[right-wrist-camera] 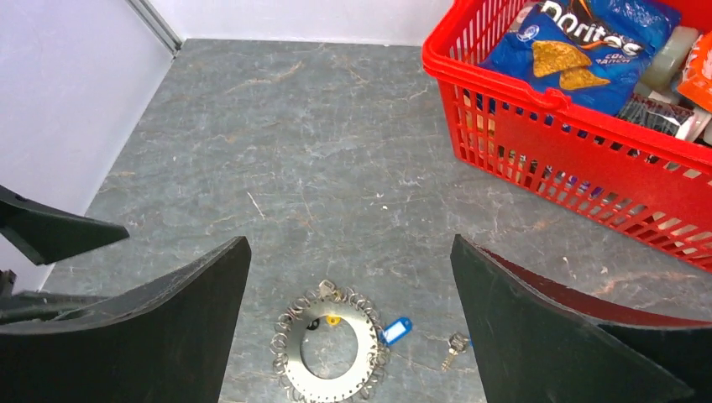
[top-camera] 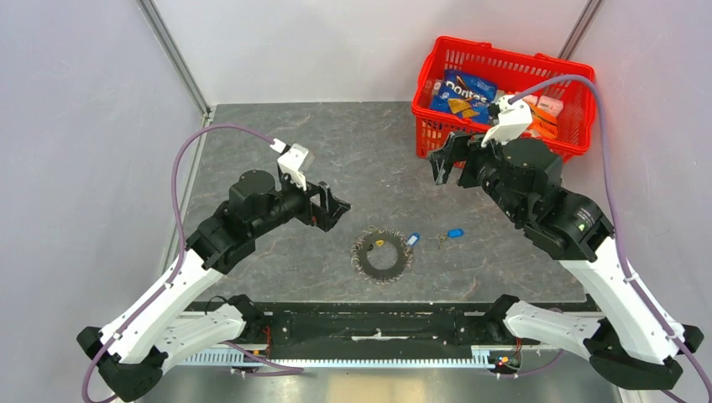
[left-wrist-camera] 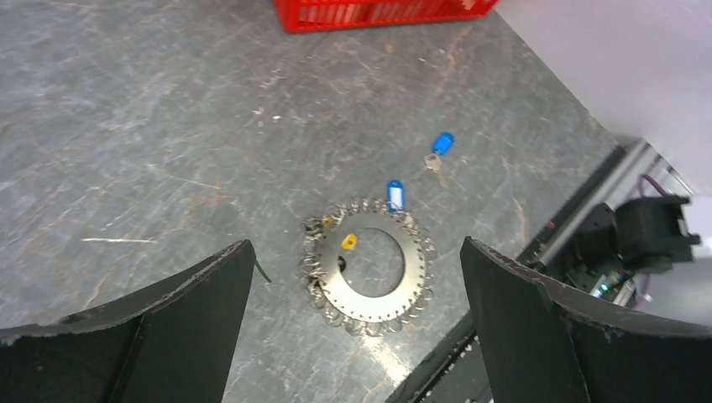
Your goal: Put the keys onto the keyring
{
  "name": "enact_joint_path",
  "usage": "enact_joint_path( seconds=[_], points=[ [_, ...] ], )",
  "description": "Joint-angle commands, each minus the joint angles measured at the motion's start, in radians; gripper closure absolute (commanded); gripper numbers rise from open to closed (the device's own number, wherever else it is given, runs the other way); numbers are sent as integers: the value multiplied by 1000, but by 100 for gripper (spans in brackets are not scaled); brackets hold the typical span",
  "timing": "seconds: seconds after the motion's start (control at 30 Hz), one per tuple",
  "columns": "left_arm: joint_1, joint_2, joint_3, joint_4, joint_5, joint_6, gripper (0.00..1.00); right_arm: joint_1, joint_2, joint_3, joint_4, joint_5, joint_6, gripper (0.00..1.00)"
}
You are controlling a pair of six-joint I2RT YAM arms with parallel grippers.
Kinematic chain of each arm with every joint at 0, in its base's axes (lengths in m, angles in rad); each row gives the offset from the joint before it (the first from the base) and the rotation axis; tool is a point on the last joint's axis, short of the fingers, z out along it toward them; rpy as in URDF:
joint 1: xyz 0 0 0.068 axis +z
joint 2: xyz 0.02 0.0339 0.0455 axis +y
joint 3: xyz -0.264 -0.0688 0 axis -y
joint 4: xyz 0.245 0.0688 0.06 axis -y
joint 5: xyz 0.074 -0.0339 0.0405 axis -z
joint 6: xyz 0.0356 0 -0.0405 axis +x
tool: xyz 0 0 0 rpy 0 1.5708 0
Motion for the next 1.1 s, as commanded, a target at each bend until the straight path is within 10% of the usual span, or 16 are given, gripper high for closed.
enact_joint_path(
  seconds=[0.0,0.67,1.07],
  points=[
    [-4,4,32,48,144,31,0,3,34,29,11,-19,-15,3],
    [-48,130,-13,140,319,-36,1,3,102,-24,-171,-177,-51,3],
    [-106,177,-120,172,150,-65,9,3,77,-228,-186,-249,24,3]
  ],
)
